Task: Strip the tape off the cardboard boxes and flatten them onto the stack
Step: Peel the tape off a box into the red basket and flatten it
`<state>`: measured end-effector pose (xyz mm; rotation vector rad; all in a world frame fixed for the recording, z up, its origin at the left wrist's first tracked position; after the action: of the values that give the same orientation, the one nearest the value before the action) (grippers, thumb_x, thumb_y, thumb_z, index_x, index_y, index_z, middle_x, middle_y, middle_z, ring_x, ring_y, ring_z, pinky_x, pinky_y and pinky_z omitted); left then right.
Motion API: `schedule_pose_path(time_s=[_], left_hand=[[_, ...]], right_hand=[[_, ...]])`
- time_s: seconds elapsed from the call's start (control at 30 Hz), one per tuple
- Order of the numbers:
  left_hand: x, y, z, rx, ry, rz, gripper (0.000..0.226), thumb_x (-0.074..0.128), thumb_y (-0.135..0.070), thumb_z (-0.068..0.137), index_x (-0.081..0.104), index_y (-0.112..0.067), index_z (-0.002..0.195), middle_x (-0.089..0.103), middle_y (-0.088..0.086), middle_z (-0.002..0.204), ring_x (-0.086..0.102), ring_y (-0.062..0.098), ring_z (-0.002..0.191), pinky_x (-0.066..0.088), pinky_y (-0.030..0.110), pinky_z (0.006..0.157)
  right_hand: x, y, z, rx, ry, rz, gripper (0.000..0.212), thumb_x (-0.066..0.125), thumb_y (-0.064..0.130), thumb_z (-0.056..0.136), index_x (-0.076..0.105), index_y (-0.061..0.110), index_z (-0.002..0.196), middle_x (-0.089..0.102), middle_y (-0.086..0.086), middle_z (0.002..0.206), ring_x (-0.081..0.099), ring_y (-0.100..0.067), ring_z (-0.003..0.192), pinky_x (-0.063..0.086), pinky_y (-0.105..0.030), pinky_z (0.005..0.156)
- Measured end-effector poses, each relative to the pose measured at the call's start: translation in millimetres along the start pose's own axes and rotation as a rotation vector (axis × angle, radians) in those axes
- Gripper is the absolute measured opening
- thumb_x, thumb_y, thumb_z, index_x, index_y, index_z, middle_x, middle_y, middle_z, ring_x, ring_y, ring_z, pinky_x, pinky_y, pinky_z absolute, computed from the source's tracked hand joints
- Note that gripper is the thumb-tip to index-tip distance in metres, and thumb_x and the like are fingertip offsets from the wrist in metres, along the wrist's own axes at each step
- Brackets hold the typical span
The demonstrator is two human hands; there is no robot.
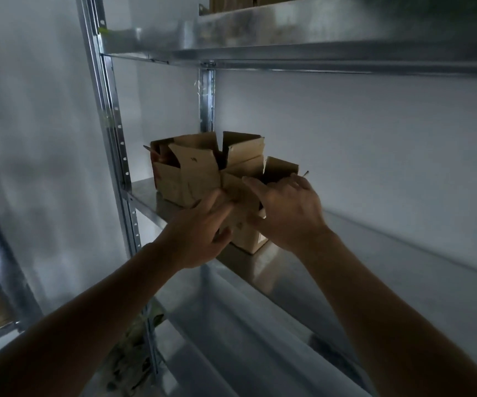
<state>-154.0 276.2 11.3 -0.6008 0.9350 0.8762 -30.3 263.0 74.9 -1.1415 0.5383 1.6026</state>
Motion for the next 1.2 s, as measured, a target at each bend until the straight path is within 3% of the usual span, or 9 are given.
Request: schedule_pose_path(time_s=[0.17, 0.3, 0.47, 0.57, 0.73, 0.83, 0.9, 1.0, 1.2], left_hand=[[9, 12, 6, -0.003, -0.064, -0.097, 0.042, 0.054, -0.044, 0.099, 0.046, -0.018, 0.131, 0.049, 0.002, 0.124, 0.058, 0.010, 0.081, 0.059, 0.033, 0.071], [14, 12, 7, 0.042, -0.105, -0.105, 0.046, 0.059, -0.044, 0.097, 0.045, -0.018, 0.133, 0.055, 0.002, 0.117, 0.058, 0.011, 0.084, 0.059, 0.033, 0.074], [12, 9, 13, 0.108, -0.122, -0.147, 0.060, 0.052, -0.051, 0.093, 0.041, -0.016, 0.141, 0.059, 0.005, 0.115, 0.055, 0.008, 0.080, 0.046, 0.018, 0.068], [15, -1, 12, 0.145, -0.113, -0.199, 0.074, 0.056, -0.053, 0.095, 0.029, -0.014, 0.152, 0.059, 0.010, 0.126, 0.054, 0.008, 0.081, 0.037, 0.011, 0.067], [8, -36, 10, 0.275, -0.135, -0.292, 0.106, 0.054, -0.069, 0.092, -0.002, -0.014, 0.163, 0.037, 0.017, 0.157, 0.065, 0.028, 0.108, 0.060, 0.036, 0.084], [8, -62, 13, 0.311, -0.112, -0.357, 0.128, 0.068, -0.073, 0.081, -0.016, -0.022, 0.163, 0.037, 0.013, 0.156, 0.056, 0.029, 0.126, 0.054, 0.050, 0.102], [7, -82, 16, 0.314, -0.099, -0.380, 0.141, 0.074, -0.079, 0.071, -0.021, -0.028, 0.162, 0.043, 0.012, 0.151, 0.060, 0.028, 0.121, 0.056, 0.054, 0.098], [8, -115, 20, 0.304, -0.048, -0.448, 0.152, 0.084, -0.075, 0.062, -0.022, -0.027, 0.161, 0.036, 0.013, 0.153, 0.059, 0.028, 0.121, 0.058, 0.048, 0.094], [-7, -188, 17, 0.433, -0.141, -0.591, 0.139, 0.085, -0.070, 0.066, 0.001, -0.016, 0.162, 0.033, 0.011, 0.141, 0.053, 0.022, 0.113, 0.060, 0.038, 0.085]], right_hand=[[4, -4, 6, 0.202, -0.066, 0.043, 0.078, 0.074, 0.052, 0.086, 0.035, 0.020, 0.146, 0.071, -0.006, 0.104, 0.067, -0.026, 0.101, 0.047, -0.039, 0.098], [4, -4, 6, 0.233, -0.072, 0.064, 0.042, 0.073, 0.033, 0.092, 0.052, 0.028, 0.128, 0.070, 0.001, 0.109, 0.062, -0.023, 0.107, 0.047, -0.036, 0.094], [10, 5, -11, 0.245, -0.082, 0.053, 0.049, 0.062, 0.014, 0.098, 0.031, 0.036, 0.129, 0.060, 0.004, 0.094, 0.064, -0.021, 0.091, 0.049, -0.041, 0.100], [6, 2, -28, 0.278, -0.111, 0.023, 0.045, 0.057, 0.012, 0.100, 0.026, 0.034, 0.124, 0.055, 0.004, 0.085, 0.058, -0.023, 0.080, 0.049, -0.040, 0.086], [-23, -13, -64, 0.406, -0.230, -0.034, 0.048, 0.056, 0.001, 0.095, 0.034, 0.032, 0.123, 0.063, -0.001, 0.089, 0.047, -0.022, 0.067, 0.037, -0.034, 0.064], [-37, -27, -92, 0.478, -0.293, -0.008, 0.045, 0.052, -0.001, 0.096, 0.038, 0.031, 0.123, 0.068, -0.003, 0.094, 0.056, -0.029, 0.064, 0.040, -0.034, 0.056], [-44, -38, -112, 0.512, -0.324, 0.019, 0.042, 0.051, -0.001, 0.099, 0.036, 0.032, 0.121, 0.069, -0.005, 0.095, 0.056, -0.032, 0.060, 0.044, -0.034, 0.052], [-55, -58, -146, 0.559, -0.368, 0.095, 0.038, 0.048, 0.001, 0.103, 0.033, 0.032, 0.118, 0.068, -0.007, 0.095, 0.057, -0.035, 0.061, 0.049, -0.040, 0.051], [-93, -98, -222, 0.631, -0.525, 0.192, 0.016, 0.043, 0.014, 0.109, 0.040, 0.025, 0.121, 0.060, -0.001, 0.086, 0.050, -0.019, 0.058, 0.037, -0.034, 0.049]])
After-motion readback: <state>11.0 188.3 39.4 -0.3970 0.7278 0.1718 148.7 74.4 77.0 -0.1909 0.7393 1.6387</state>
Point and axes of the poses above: each hand's wrist, its own z-axis towards the middle knuckle, its own x-axis out of the palm, y = z × x, the point moved 10 cm from there along z, towards the middle knuckle
